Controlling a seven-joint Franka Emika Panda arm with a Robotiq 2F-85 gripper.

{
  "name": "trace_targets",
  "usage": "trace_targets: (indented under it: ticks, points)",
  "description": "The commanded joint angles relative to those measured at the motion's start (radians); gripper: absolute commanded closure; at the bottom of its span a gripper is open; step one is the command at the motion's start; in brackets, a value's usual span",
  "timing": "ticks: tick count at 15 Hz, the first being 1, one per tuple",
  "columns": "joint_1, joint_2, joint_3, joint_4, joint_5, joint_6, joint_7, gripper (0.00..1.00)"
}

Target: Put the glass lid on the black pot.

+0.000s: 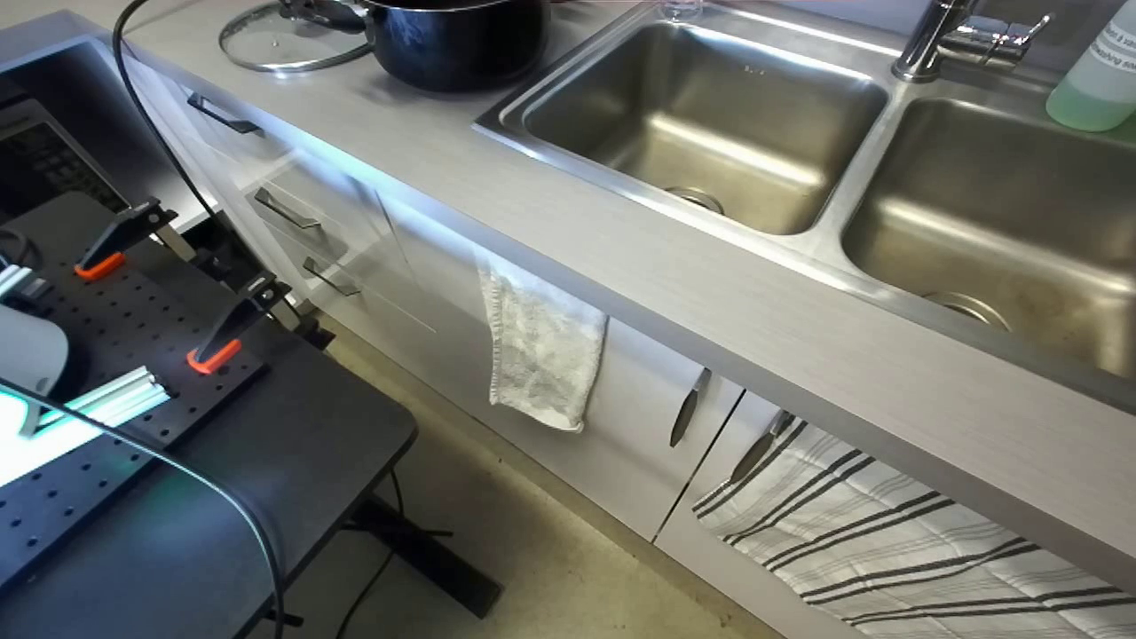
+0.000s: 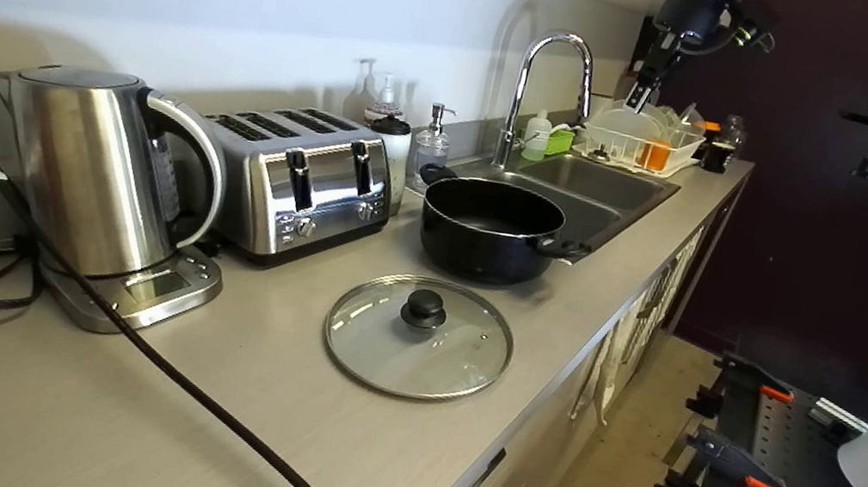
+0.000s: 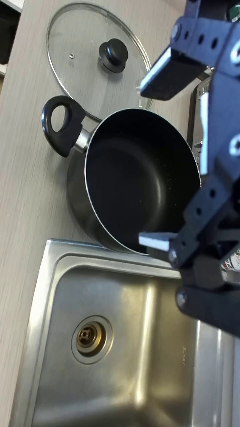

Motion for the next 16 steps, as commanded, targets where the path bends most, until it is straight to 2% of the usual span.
trace_targets:
  ticks: [1, 6, 16]
  points:
    - [-0.023, 0.003, 0.021, 0.002, 0.010, -0.003, -0.007, 0.00]
    - [-0.013, 0.018, 0.047, -0.003, -0.003, 0.004, -0.014, 0.00]
    - [0.095, 0.124, 0.254, -0.021, -0.063, 0.025, -0.024, 0.00]
